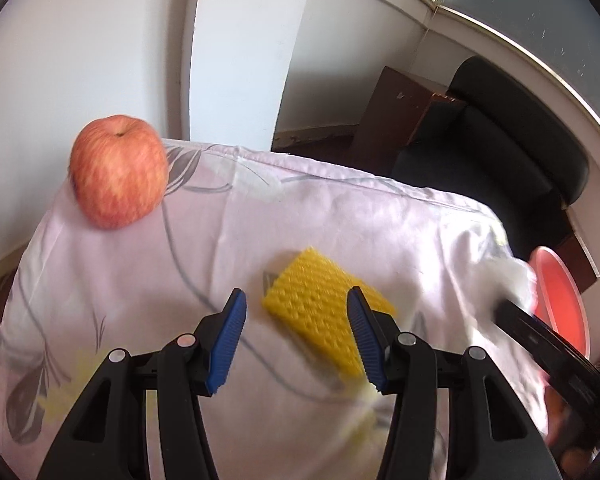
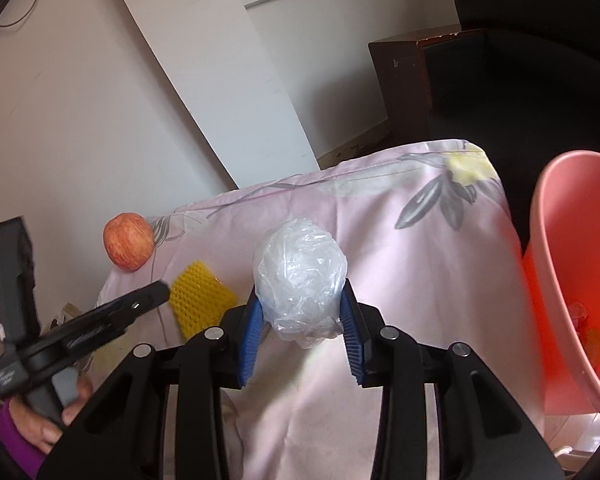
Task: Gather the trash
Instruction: 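Grasp the white plastic bag with the right gripper while the left gripper grasps the yellow foam net, then carry the yellow net and white bag with both grippers over the pink bucket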
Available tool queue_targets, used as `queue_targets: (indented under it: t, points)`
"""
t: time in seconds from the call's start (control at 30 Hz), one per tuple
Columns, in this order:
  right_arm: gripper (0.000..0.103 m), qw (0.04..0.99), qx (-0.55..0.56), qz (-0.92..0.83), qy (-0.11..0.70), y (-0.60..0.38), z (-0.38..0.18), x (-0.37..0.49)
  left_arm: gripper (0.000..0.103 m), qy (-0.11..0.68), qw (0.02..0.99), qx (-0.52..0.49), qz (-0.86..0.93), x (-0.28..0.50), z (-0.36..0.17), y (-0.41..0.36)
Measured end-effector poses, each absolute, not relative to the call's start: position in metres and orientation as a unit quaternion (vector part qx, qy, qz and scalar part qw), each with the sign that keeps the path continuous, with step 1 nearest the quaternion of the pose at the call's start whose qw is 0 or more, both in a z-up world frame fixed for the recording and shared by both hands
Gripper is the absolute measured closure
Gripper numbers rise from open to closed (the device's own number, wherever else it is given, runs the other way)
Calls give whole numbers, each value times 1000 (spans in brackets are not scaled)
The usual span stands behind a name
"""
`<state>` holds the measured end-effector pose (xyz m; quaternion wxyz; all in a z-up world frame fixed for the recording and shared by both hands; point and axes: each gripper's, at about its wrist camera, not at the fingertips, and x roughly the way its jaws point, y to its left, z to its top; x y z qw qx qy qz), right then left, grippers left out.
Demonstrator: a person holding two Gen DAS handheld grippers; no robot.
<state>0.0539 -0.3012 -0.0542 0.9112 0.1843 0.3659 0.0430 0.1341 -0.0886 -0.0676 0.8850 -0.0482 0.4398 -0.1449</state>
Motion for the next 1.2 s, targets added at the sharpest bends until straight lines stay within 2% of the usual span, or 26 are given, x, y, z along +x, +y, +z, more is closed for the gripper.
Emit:
queue_targets:
  t: [0.4, 0.53, 0.63, 1.2]
  points:
    - [66, 910, 193, 41, 366, -307, -60, 41, 53, 433, 893, -2, -124, 143, -88, -108]
    - [66, 910, 195, 41, 364, -309, -59, 37, 75, 428, 893, 4, -139, 134, -87, -114]
    - [66, 910, 196, 42, 363, -309, -58, 33, 86, 428, 892, 6, -147, 128, -84, -117]
    - [66, 917, 195, 37, 347, -321, -43, 0, 88, 380, 897, -46, -219, 72, -26, -126]
